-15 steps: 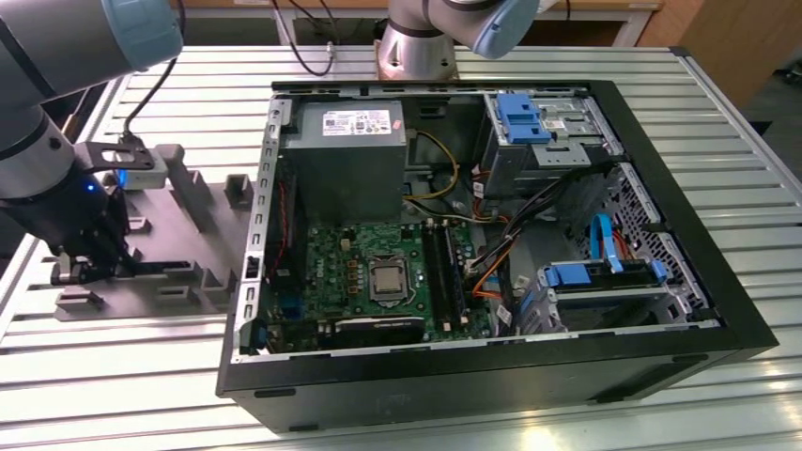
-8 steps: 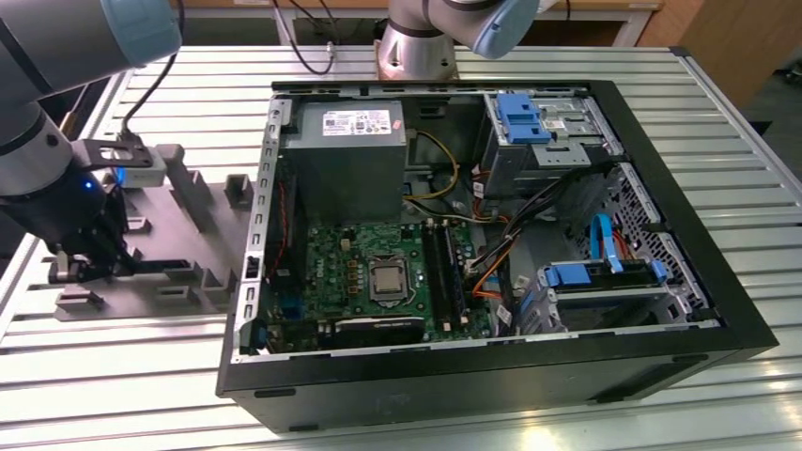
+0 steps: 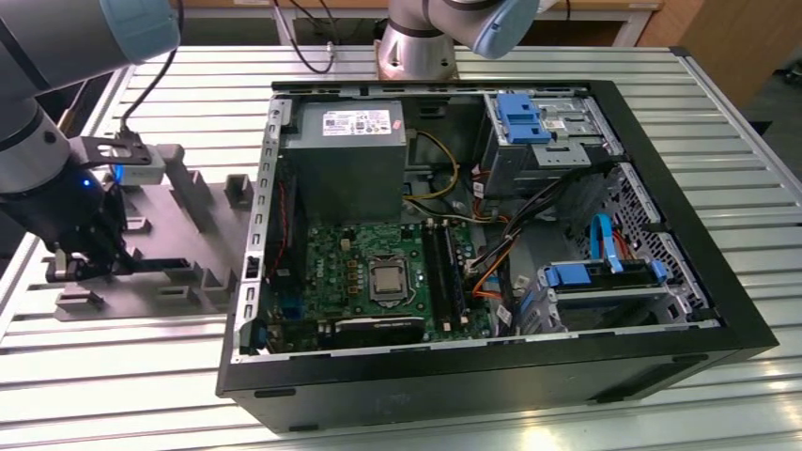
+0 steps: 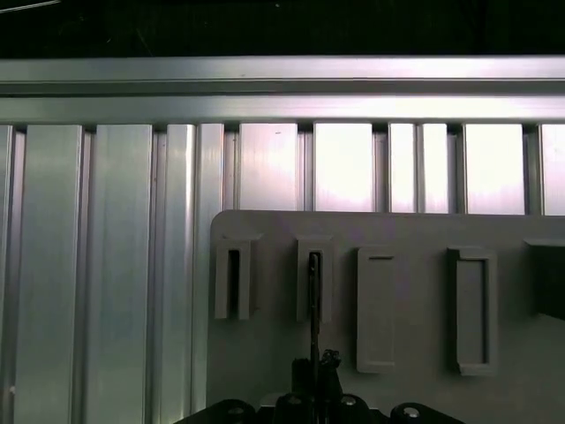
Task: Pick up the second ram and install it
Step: 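Pick up the second ram and move it above second insertion slot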
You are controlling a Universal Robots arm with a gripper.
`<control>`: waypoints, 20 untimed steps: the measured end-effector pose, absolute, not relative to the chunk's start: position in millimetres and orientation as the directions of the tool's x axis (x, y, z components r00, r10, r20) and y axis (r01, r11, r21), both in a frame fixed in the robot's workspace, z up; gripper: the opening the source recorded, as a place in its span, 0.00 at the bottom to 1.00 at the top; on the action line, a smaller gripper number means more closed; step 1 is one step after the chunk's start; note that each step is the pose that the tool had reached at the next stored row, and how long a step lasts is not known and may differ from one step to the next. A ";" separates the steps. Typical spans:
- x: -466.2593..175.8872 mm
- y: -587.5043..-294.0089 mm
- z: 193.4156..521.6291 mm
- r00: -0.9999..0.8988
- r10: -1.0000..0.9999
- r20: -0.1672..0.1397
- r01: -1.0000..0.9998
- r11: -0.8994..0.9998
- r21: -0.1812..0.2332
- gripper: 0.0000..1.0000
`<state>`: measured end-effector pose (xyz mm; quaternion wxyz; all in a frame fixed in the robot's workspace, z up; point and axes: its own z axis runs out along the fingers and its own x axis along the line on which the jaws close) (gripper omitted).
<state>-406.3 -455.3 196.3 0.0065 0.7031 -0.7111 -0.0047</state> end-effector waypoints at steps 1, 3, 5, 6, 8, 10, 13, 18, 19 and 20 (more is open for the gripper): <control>-406.3 -455.3 196.5 -0.011 -1.000 0.003 -1.000 0.011 0.016 0.14; -406.3 -455.3 197.0 -0.011 -1.000 0.003 -1.000 0.011 0.016 0.14; -406.3 -455.3 197.5 -0.011 -1.000 0.003 -1.000 0.011 0.016 0.14; -406.3 -455.3 197.5 -0.011 -1.000 0.003 -1.000 0.011 0.016 0.14; -406.3 -455.3 197.7 -0.011 -1.000 0.003 -1.000 0.011 0.016 0.14; -406.3 -455.3 197.7 -0.011 -1.000 0.003 -1.000 0.011 0.016 0.14; -406.3 -455.3 197.9 -0.011 -1.000 0.003 -1.000 0.011 0.016 0.14; -406.3 -455.3 199.5 -0.011 -1.000 0.003 -1.000 0.011 0.016 0.14; -406.3 -455.3 200.0 -0.011 -1.000 0.003 -1.000 0.011 0.016 0.14; -406.3 -455.3 200.6 -0.011 -1.000 0.003 -1.000 0.011 0.016 0.14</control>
